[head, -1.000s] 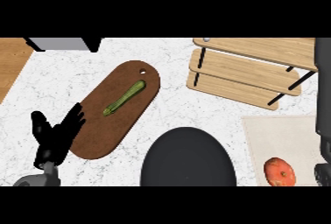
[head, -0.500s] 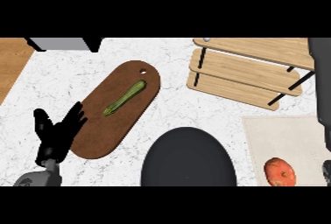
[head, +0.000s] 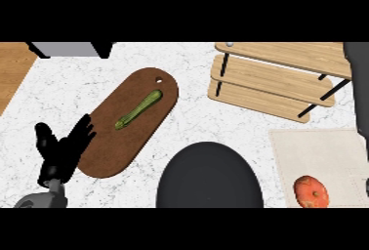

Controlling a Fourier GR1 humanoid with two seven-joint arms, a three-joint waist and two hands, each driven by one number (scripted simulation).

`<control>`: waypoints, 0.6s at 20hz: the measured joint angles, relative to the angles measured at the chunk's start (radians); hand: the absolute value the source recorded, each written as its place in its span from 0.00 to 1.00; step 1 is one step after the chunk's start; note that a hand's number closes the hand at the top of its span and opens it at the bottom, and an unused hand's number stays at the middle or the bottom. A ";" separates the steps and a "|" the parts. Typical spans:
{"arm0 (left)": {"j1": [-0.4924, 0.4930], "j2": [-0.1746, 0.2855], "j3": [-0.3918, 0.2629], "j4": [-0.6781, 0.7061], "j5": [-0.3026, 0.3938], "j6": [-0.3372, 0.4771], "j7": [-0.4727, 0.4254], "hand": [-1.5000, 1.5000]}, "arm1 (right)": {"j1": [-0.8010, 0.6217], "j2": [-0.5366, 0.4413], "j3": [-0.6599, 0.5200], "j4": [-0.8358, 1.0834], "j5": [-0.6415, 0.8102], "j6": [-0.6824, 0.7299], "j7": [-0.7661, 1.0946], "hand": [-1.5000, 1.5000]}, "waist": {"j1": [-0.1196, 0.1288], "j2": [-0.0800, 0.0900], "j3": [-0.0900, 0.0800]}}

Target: Pick the can from the placemat and place it in the tiered shelf

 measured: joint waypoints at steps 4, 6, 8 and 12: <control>0.004 -0.008 0.001 0.001 -0.005 0.005 -0.014 0.50 | -0.004 0.024 -0.060 -0.016 -0.027 -0.085 0.041 0.00 | 0.000 0.001 0.001; 0.009 -0.012 0.000 -0.013 -0.003 0.006 -0.008 0.50 | 0.001 0.041 -0.086 -0.022 -0.040 -0.137 0.056 0.00 | 0.000 0.001 0.000; 0.009 -0.010 0.004 -0.009 -0.001 0.003 -0.008 0.50 | 0.005 0.047 -0.113 -0.041 -0.068 -0.162 0.061 0.00 | -0.002 0.001 0.000; 0.012 -0.012 0.000 -0.019 -0.007 0.006 0.000 0.50 | 0.000 0.053 -0.184 -0.053 -0.143 -0.218 0.046 0.00 | -0.001 0.001 0.001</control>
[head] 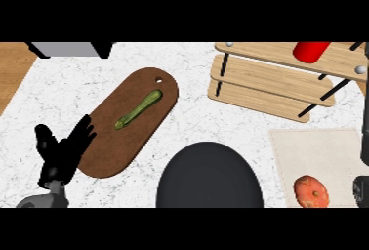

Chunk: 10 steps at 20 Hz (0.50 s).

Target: Pick the can from the placemat and place it in the tiered shelf

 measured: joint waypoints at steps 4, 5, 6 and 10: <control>0.003 -0.002 0.003 0.009 -0.004 -0.001 -0.017 0.50 | -0.025 0.013 -0.058 -0.030 -0.070 -0.051 0.016 0.00 | -0.002 -0.001 0.000; 0.000 -0.002 0.003 0.008 -0.005 0.001 -0.008 0.50 | -0.030 0.016 -0.070 -0.035 -0.085 -0.067 0.019 0.00 | -0.002 -0.001 0.000; 0.001 -0.005 0.001 0.001 -0.006 0.005 -0.003 0.50 | -0.040 0.006 -0.087 -0.033 -0.096 -0.083 0.020 0.00 | 0.000 0.000 0.000; 0.003 -0.005 0.002 -0.007 -0.004 0.002 0.009 0.50 | -0.029 -0.035 -0.123 -0.066 -0.102 -0.150 0.030 0.00 | -0.004 -0.001 -0.001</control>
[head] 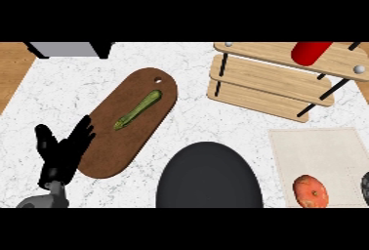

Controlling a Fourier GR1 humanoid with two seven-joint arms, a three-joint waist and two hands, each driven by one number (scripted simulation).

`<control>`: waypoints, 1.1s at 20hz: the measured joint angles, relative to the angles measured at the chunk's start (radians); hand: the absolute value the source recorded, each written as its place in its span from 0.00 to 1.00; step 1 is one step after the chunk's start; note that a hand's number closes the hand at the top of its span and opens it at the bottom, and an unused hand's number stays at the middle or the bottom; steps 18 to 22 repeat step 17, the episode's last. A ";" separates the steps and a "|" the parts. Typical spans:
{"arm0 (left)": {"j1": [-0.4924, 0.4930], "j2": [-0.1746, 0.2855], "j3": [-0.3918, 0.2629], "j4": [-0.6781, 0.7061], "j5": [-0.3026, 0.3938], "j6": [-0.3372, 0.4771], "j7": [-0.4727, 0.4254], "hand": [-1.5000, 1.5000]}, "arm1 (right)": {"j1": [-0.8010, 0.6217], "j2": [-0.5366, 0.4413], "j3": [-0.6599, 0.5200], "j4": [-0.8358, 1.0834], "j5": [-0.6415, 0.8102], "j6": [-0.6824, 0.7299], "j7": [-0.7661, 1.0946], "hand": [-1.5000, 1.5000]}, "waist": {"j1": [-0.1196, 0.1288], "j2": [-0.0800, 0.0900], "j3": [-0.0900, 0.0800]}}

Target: Pick the can from the placemat and place it in the tiered shelf

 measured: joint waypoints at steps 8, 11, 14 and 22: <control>0.002 0.013 0.019 0.016 0.006 -0.011 -0.003 0.50 | 0.087 -0.126 -0.089 -0.093 0.002 -0.066 0.063 0.00 | -0.011 -0.003 0.001; 0.009 0.004 0.012 0.001 0.002 -0.007 0.002 0.50 | 0.137 -0.189 -0.154 -0.139 -0.060 -0.033 0.078 0.00 | -0.013 -0.004 0.001; 0.010 0.001 0.020 0.013 0.002 -0.006 -0.011 0.50 | 0.200 -0.240 -0.212 -0.209 -0.143 0.038 0.109 0.00 | -0.017 -0.005 0.002; 0.014 -0.004 0.016 0.009 -0.006 -0.002 -0.022 0.50 | 0.260 -0.304 -0.277 -0.246 -0.239 0.118 0.117 0.00 | -0.017 -0.005 0.002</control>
